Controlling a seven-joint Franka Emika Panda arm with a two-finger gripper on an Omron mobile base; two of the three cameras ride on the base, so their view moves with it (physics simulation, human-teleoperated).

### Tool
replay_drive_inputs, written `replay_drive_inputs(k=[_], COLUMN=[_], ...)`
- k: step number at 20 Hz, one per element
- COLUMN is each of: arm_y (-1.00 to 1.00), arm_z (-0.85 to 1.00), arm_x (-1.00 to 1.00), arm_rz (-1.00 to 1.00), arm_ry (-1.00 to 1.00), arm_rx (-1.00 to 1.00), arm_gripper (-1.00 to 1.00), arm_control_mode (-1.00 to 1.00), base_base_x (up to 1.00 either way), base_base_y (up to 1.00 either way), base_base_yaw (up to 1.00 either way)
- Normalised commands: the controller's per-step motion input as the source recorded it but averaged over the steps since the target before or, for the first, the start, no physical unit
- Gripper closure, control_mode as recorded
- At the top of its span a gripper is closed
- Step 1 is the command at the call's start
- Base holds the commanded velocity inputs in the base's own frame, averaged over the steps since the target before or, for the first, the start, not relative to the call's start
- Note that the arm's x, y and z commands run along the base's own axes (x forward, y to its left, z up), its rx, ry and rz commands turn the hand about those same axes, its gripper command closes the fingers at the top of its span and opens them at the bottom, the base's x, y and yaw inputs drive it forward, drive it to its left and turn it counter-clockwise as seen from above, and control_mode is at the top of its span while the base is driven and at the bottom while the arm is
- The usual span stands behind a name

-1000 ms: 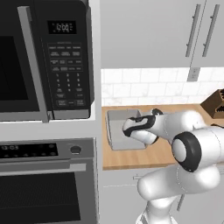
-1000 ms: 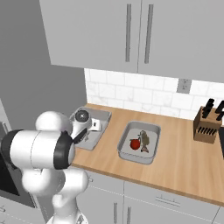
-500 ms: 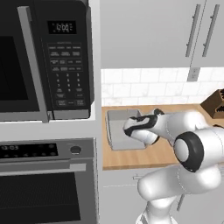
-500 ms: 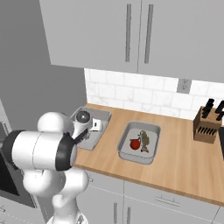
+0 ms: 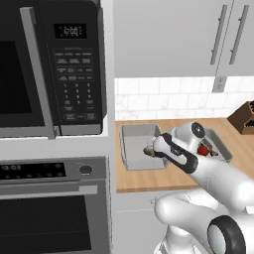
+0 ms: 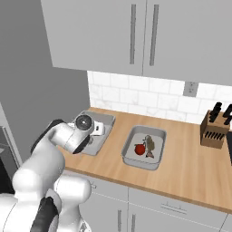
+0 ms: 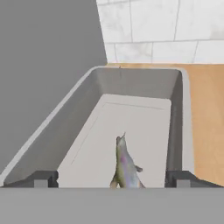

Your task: Place one bell pepper and one fish in each tupperware on the nearby counter, to pack two identical lunches.

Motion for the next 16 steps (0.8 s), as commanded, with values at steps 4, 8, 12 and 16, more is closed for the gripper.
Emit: replay_drive_inputs(k=[4, 8, 12, 16], arm_y=[-0.21, -0.23, -0.19, -0.12], arm_z=[0.58, 0.5, 0.63, 0.88], arm_x=[-1.0, -1.0, -1.0, -1.0], arm_rz=[-0.1, -0.1, -0.08, -0.08], arm_ry=[0.01, 0.02, 0.0, 0.01], arm_rx=[0.08, 0.04, 0.0, 0.0], arm_gripper=[-1.0, -1.0, -1.0, -1.0], arm_control_mode=[-1.0, -1.0, -1.0, -1.0], base_base_x=[0.0, 0.0, 0.0, 0.0], base_base_y=[0.0, 0.0, 0.0, 0.0], base_base_yaw=[0.0, 0.0, 0.0, 0.0])
